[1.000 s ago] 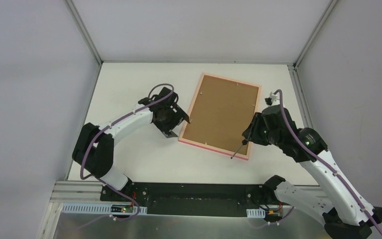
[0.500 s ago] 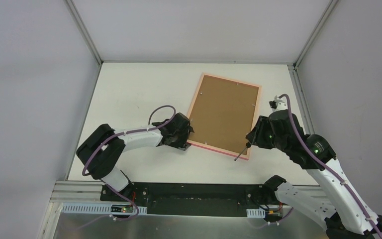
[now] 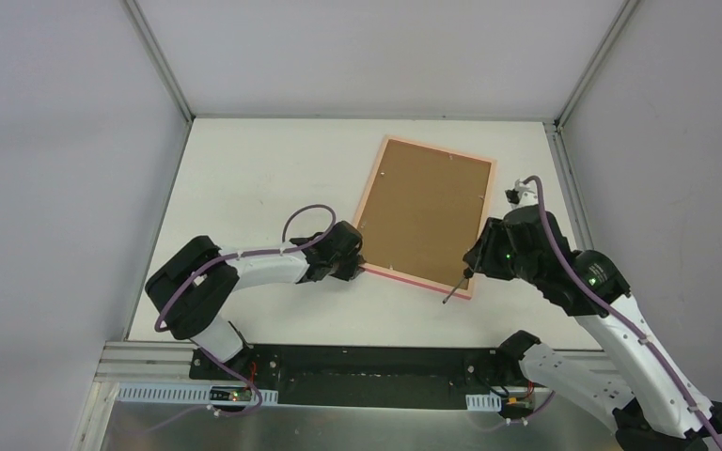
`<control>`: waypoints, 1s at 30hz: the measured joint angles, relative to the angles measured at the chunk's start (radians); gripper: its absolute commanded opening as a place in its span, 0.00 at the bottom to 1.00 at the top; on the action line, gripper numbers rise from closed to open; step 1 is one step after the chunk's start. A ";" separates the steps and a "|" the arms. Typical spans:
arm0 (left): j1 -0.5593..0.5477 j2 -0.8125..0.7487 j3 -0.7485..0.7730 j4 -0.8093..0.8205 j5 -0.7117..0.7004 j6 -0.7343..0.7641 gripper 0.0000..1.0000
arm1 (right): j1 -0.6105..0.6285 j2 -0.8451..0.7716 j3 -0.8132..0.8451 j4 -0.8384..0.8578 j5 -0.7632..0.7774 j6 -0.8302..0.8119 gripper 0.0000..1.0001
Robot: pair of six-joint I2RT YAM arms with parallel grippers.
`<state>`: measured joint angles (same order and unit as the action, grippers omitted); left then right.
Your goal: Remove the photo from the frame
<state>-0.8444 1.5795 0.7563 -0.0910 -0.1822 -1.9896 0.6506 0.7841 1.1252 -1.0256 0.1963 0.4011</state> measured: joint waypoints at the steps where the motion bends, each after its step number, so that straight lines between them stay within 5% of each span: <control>1: 0.000 -0.002 -0.002 0.001 0.000 0.014 0.00 | 0.000 0.006 -0.002 0.005 -0.001 0.000 0.00; 6: 0.044 -0.009 -0.004 0.001 0.037 0.143 0.00 | 0.000 0.064 -0.024 0.056 -0.013 -0.002 0.00; 18: 0.242 0.142 0.224 -0.088 0.206 0.733 0.00 | 0.050 0.428 0.022 0.239 0.002 -0.028 0.00; 30: 0.293 0.213 0.304 -0.107 0.335 0.895 0.00 | 0.129 0.868 0.378 0.345 0.119 -0.021 0.00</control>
<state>-0.5518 1.7924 1.0603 -0.1978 0.1528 -1.0943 0.7795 1.6524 1.5036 -0.6804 0.3149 0.3801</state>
